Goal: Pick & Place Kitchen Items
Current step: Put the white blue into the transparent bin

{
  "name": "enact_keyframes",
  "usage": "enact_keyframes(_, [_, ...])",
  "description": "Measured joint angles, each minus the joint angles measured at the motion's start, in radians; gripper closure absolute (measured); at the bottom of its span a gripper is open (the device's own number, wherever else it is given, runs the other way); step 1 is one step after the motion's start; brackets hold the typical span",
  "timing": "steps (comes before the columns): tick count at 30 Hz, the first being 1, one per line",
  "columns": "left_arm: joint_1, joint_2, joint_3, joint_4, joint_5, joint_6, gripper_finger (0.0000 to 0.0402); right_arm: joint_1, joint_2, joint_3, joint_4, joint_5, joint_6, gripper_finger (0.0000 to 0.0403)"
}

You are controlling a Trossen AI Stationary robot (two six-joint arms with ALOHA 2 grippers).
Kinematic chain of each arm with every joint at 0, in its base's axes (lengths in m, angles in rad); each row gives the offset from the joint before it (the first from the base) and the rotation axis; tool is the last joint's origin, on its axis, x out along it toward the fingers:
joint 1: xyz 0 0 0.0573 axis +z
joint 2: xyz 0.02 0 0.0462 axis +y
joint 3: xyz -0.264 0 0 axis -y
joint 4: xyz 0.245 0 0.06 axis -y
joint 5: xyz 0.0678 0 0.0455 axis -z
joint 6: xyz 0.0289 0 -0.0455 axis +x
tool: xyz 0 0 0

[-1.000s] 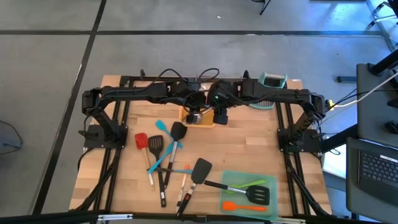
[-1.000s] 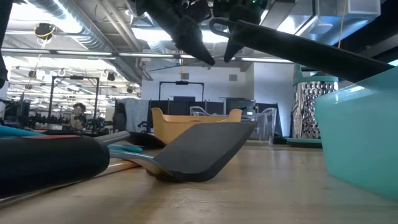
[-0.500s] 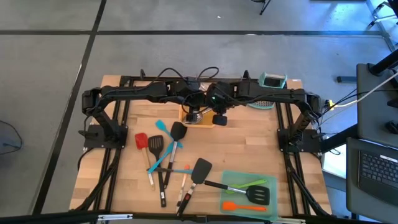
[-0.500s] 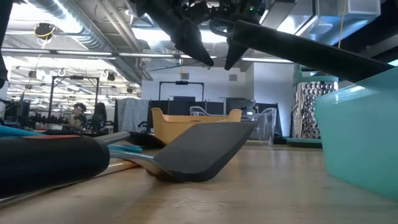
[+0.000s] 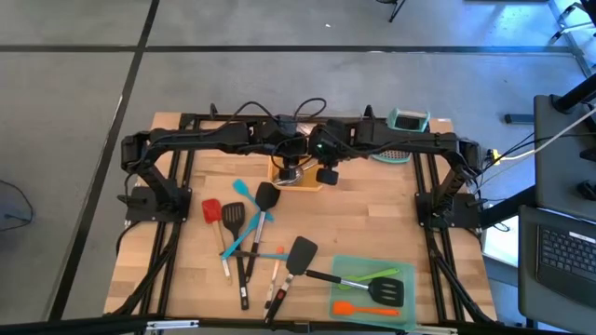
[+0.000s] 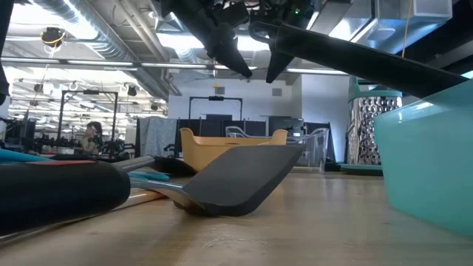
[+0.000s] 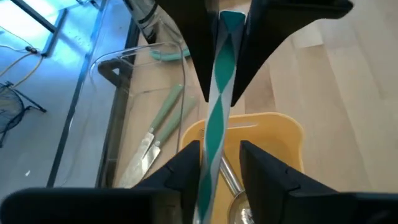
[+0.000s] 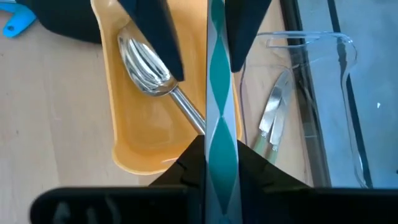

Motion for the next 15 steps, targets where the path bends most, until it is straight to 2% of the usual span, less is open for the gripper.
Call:
enact_keyframes(6, [0.002, -0.028, -0.001, -0.003, -0.002, -0.002, 0.0266, -0.021, 0.0, 0.0, -0.012, 0.034, 0.033, 0.0361])
enact_keyframes(10, [-0.003, -0.043, -0.001, -0.002, 0.018, -0.002, 0.026, -0.051, 0.0, 0.0, -0.018, 0.105, 0.058, 0.0361])
enact_keyframes(15, [0.007, -0.065, -0.001, -0.003, -0.01, -0.001, 0.0259, -0.117, 0.0, 0.0, -0.04, 0.097, 0.11, 0.0361])
